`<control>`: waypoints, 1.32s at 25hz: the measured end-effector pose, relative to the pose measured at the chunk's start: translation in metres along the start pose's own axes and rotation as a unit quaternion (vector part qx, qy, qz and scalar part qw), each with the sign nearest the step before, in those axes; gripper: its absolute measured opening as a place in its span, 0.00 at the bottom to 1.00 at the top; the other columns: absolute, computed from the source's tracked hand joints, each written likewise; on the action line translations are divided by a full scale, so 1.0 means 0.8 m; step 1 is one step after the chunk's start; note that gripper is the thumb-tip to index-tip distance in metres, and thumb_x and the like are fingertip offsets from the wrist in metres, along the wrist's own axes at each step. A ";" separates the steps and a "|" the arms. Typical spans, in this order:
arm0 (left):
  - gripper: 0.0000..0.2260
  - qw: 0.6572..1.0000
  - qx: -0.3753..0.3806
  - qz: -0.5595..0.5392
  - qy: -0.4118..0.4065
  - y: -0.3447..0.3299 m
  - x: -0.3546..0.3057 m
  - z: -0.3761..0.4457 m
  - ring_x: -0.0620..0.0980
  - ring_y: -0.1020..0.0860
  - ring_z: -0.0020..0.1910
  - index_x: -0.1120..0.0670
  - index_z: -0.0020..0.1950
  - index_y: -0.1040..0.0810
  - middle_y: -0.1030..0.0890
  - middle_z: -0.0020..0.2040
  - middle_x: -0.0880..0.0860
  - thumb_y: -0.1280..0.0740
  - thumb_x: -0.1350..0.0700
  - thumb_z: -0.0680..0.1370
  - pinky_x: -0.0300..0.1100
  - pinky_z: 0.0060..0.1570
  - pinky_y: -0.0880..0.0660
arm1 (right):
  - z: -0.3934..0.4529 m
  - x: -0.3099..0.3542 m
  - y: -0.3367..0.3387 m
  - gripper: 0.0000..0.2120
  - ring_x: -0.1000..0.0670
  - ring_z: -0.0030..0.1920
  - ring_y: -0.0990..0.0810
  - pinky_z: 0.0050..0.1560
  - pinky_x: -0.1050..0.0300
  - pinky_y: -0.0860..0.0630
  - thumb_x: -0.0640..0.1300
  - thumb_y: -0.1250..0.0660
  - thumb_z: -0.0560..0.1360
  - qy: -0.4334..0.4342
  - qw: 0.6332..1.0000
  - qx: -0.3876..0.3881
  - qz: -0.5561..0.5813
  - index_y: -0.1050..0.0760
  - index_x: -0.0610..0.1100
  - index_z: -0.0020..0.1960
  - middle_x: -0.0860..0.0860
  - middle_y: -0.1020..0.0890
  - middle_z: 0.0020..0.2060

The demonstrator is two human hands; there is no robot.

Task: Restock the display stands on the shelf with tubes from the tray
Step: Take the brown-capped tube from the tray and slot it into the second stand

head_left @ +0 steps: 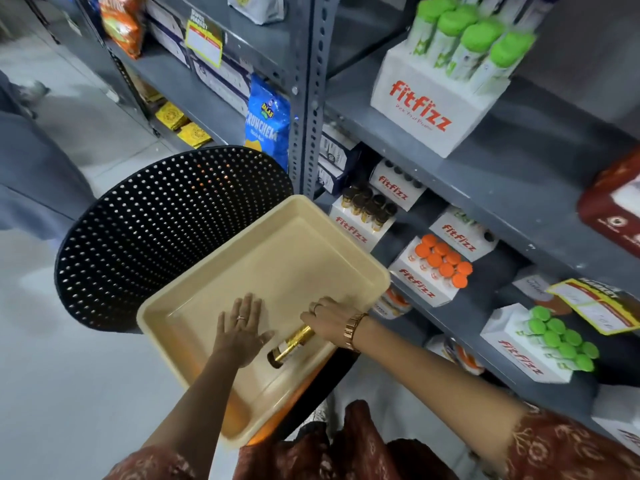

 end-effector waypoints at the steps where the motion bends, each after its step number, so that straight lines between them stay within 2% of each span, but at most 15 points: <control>1: 0.34 1.000 -0.017 0.005 -0.009 0.015 -0.007 -0.001 0.55 0.65 0.75 0.54 0.74 0.67 0.70 0.74 0.53 0.53 0.38 0.79 0.57 0.74 0.60 | -0.006 -0.022 -0.011 0.18 0.39 0.56 0.28 0.46 0.47 0.29 0.37 0.39 0.75 -0.047 0.998 0.004 0.045 0.31 0.46 0.64 0.48 0.30 0.56; 2: 0.33 0.999 -0.037 0.004 -0.017 0.034 -0.015 -0.001 0.55 0.65 0.75 0.54 0.75 0.66 0.69 0.74 0.54 0.53 0.39 0.80 0.57 0.74 0.59 | -0.017 -0.040 -0.009 0.19 0.40 0.55 0.27 0.45 0.49 0.30 0.39 0.38 0.74 -0.079 0.991 -0.038 0.102 0.30 0.50 0.63 0.51 0.32 0.55; 6: 0.30 0.988 -0.139 -0.027 -0.057 0.122 -0.070 0.000 0.54 0.60 0.77 0.54 0.76 0.60 0.63 0.77 0.55 0.49 0.44 0.81 0.55 0.75 0.56 | -0.125 -0.059 0.066 0.22 0.42 0.59 0.32 0.56 0.50 0.30 0.30 0.42 0.72 -0.101 0.962 -0.174 0.187 0.33 0.42 0.65 0.43 0.30 0.59; 8: 0.29 0.977 -0.192 -0.034 -0.089 0.160 -0.117 -0.005 0.55 0.56 0.77 0.55 0.77 0.57 0.59 0.78 0.56 0.47 0.47 0.81 0.55 0.75 0.53 | -0.174 -0.088 0.070 0.20 0.41 0.59 0.29 0.57 0.49 0.28 0.35 0.42 0.73 -0.150 0.921 -0.245 0.264 0.34 0.44 0.65 0.42 0.28 0.58; 10: 0.29 0.968 -0.218 -0.037 -0.121 0.182 -0.172 -0.011 0.56 0.54 0.77 0.56 0.77 0.55 0.57 0.78 0.57 0.46 0.49 0.81 0.54 0.74 0.50 | -0.222 -0.117 0.067 0.19 0.42 0.53 0.25 0.51 0.51 0.27 0.42 0.43 0.73 -0.189 0.862 -0.307 0.357 0.34 0.46 0.64 0.41 0.24 0.52; 11: 0.29 0.962 -0.228 -0.033 -0.146 0.189 -0.207 -0.015 0.55 0.54 0.77 0.57 0.77 0.54 0.57 0.78 0.57 0.46 0.49 0.81 0.54 0.74 0.50 | -0.251 -0.130 0.069 0.19 0.44 0.49 0.25 0.48 0.54 0.29 0.43 0.43 0.74 -0.201 0.825 -0.344 0.401 0.34 0.44 0.64 0.42 0.24 0.49; 13: 0.29 0.950 -0.237 -0.021 -0.201 0.195 -0.275 -0.027 0.55 0.54 0.77 0.58 0.76 0.54 0.56 0.78 0.57 0.47 0.47 0.80 0.55 0.74 0.49 | -0.309 -0.154 0.081 0.18 0.47 0.43 0.26 0.44 0.54 0.31 0.40 0.42 0.76 -0.214 0.722 -0.433 0.495 0.34 0.40 0.65 0.46 0.25 0.45; 15: 0.35 0.939 -0.236 -0.003 -0.249 0.198 -0.345 -0.039 0.56 0.53 0.77 0.58 0.76 0.53 0.55 0.78 0.58 0.55 0.38 0.75 0.54 0.74 0.50 | -0.370 -0.177 0.092 0.19 0.51 0.37 0.27 0.42 0.51 0.29 0.37 0.42 0.77 -0.189 0.603 -0.525 0.570 0.37 0.38 0.67 0.49 0.25 0.42; 17: 0.40 0.930 -0.231 0.016 -0.284 0.197 -0.414 -0.051 0.56 0.54 0.77 0.58 0.76 0.52 0.54 0.78 0.58 0.60 0.32 0.72 0.53 0.74 0.52 | -0.433 -0.201 0.096 0.21 0.57 0.33 0.27 0.39 0.58 0.28 0.40 0.43 0.74 -0.166 0.499 -0.601 0.601 0.37 0.42 0.67 0.52 0.26 0.39; 20: 0.38 0.910 -0.277 -0.013 -0.307 0.201 -0.489 -0.075 0.59 0.53 0.77 0.57 0.76 0.49 0.53 0.77 0.62 0.59 0.36 0.72 0.56 0.74 0.52 | -0.527 -0.224 0.097 0.19 0.62 0.31 0.30 0.34 0.66 0.32 0.46 0.41 0.71 -0.203 0.408 -0.691 0.562 0.33 0.49 0.62 0.56 0.28 0.35; 22: 0.38 0.891 -0.333 -0.036 -0.306 0.209 -0.522 -0.094 0.57 0.51 0.77 0.59 0.75 0.45 0.50 0.78 0.59 0.61 0.38 0.72 0.55 0.74 0.53 | -0.586 -0.230 0.090 0.14 0.65 0.34 0.27 0.39 0.64 0.32 0.47 0.38 0.76 -0.245 0.378 -0.740 0.499 0.29 0.46 0.60 0.60 0.27 0.36; 24: 0.37 0.869 -0.353 -0.028 -0.345 0.211 -0.561 -0.115 0.55 0.51 0.77 0.59 0.75 0.45 0.48 0.78 0.56 0.63 0.39 0.72 0.53 0.74 0.55 | -0.630 -0.238 0.078 0.12 0.63 0.36 0.26 0.42 0.63 0.30 0.46 0.39 0.78 -0.286 0.362 -0.761 0.457 0.28 0.45 0.61 0.60 0.26 0.36; 27: 0.36 0.842 -0.335 0.021 -0.423 0.202 -0.629 -0.145 0.52 0.53 0.77 0.57 0.76 0.49 0.49 0.78 0.54 0.63 0.39 0.73 0.50 0.74 0.60 | -0.681 -0.244 0.059 0.15 0.58 0.36 0.27 0.43 0.57 0.27 0.49 0.37 0.77 -0.344 0.356 -0.770 0.404 0.29 0.42 0.61 0.59 0.26 0.36; 30: 0.29 0.830 -0.314 0.074 -0.455 0.181 -0.683 -0.162 0.51 0.56 0.77 0.58 0.76 0.52 0.51 0.78 0.54 0.57 0.43 0.79 0.50 0.74 0.60 | -0.715 -0.245 0.041 0.16 0.52 0.37 0.25 0.42 0.52 0.26 0.51 0.34 0.75 -0.407 0.370 -0.756 0.354 0.27 0.41 0.56 0.53 0.24 0.36; 33: 0.27 0.828 -0.277 0.100 -0.477 0.152 -0.725 -0.172 0.51 0.57 0.77 0.57 0.76 0.55 0.54 0.79 0.54 0.51 0.46 0.82 0.50 0.75 0.59 | -0.739 -0.244 0.022 0.16 0.51 0.39 0.24 0.40 0.54 0.27 0.50 0.33 0.74 -0.434 0.365 -0.755 0.329 0.28 0.40 0.55 0.52 0.23 0.39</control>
Point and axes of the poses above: each hand's wrist, its own z-axis towards the middle knuckle, its own y-axis out of the back of the hand, x = y × z, the point moved 7 cm from there along z, towards the middle knuckle
